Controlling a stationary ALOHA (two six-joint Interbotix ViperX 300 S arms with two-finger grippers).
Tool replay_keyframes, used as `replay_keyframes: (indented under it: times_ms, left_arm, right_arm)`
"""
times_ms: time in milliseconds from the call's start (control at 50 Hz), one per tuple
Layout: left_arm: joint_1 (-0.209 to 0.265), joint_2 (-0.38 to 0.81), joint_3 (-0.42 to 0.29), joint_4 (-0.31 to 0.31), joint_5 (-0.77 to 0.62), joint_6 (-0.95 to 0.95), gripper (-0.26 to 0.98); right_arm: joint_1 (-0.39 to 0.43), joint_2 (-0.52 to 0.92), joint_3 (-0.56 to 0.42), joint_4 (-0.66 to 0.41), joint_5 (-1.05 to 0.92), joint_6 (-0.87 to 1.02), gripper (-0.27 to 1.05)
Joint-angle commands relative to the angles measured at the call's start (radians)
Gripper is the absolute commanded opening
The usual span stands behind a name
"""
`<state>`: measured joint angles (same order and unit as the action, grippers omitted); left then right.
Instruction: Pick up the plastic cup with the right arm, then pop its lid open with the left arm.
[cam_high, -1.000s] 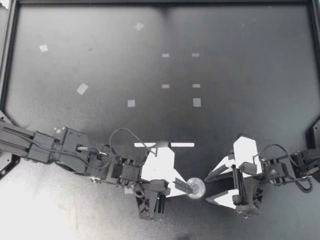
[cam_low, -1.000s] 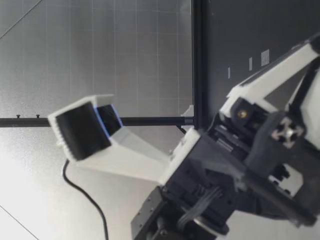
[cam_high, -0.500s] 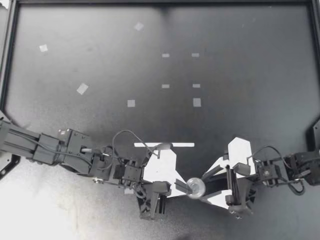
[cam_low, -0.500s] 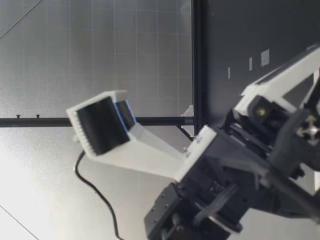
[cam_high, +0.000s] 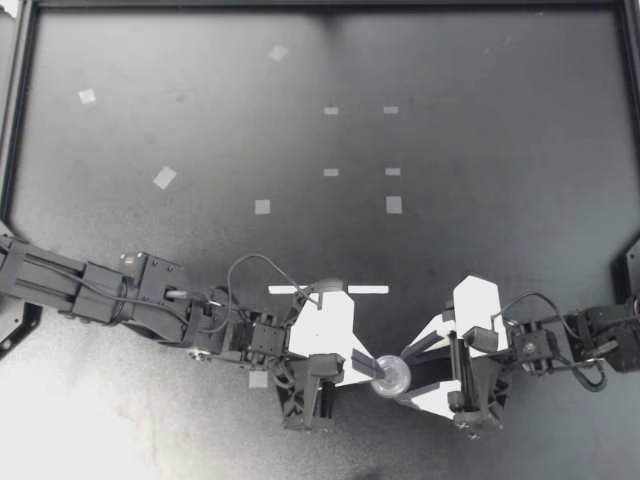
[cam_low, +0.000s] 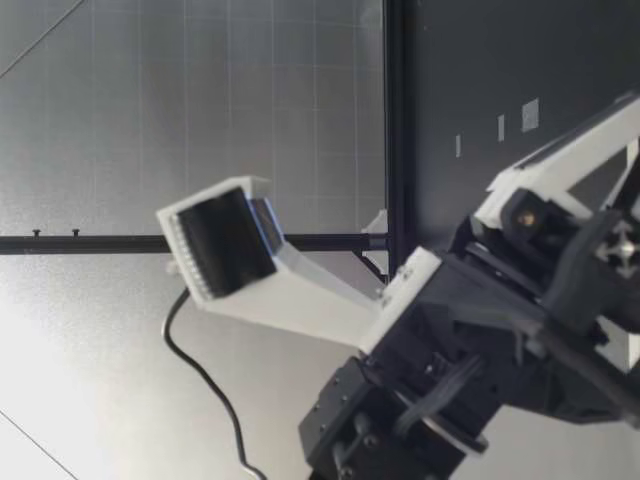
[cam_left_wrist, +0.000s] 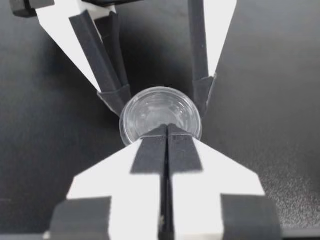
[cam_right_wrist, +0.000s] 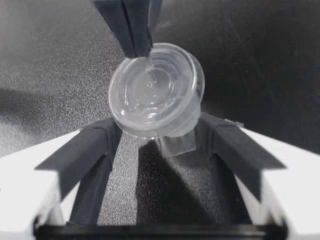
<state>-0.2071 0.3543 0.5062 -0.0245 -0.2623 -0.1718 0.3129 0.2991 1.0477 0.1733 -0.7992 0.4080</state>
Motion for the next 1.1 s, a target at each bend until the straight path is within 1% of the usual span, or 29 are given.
replay_keyframes:
  times_ms: [0,200,540,700,780,940,1080]
  left_arm:
    - [0.005,-0.015,-0.005,0.0,-0.006,0.002,-0.03]
    - [0.005,-0.014,0.008,0.0,-0.006,0.0,-0.03]
    - [0.005,-0.002,0.005,-0.002,-0.011,0.0,-0.03]
    - [0.005,-0.002,0.008,-0.002,-0.011,0.0,-0.03]
    - [0.005,-0.002,0.008,-0.002,-0.012,0.0,-0.03]
    - [0.005,-0.005,0.008,-0.002,-0.011,0.0,-0.03]
    - [0.005,-0.017,0.017,-0.002,-0.012,-0.003,-0.03]
  right_arm:
    - [0.008,-0.002,-0.009,0.003,0.003,0.002,0.71]
    - [0.008,0.002,-0.012,0.002,0.002,0.002,0.71]
    - [0.006,-0.005,-0.02,0.005,0.02,0.005,0.71]
    - [0.006,-0.006,-0.038,0.014,0.084,0.012,0.69]
    - [0.006,-0.012,-0.046,0.014,0.13,0.014,0.65]
    - [0.006,-0.028,-0.054,0.014,0.16,0.011,0.5]
    - [0.006,-0.031,-0.054,0.011,0.166,0.011,0.43]
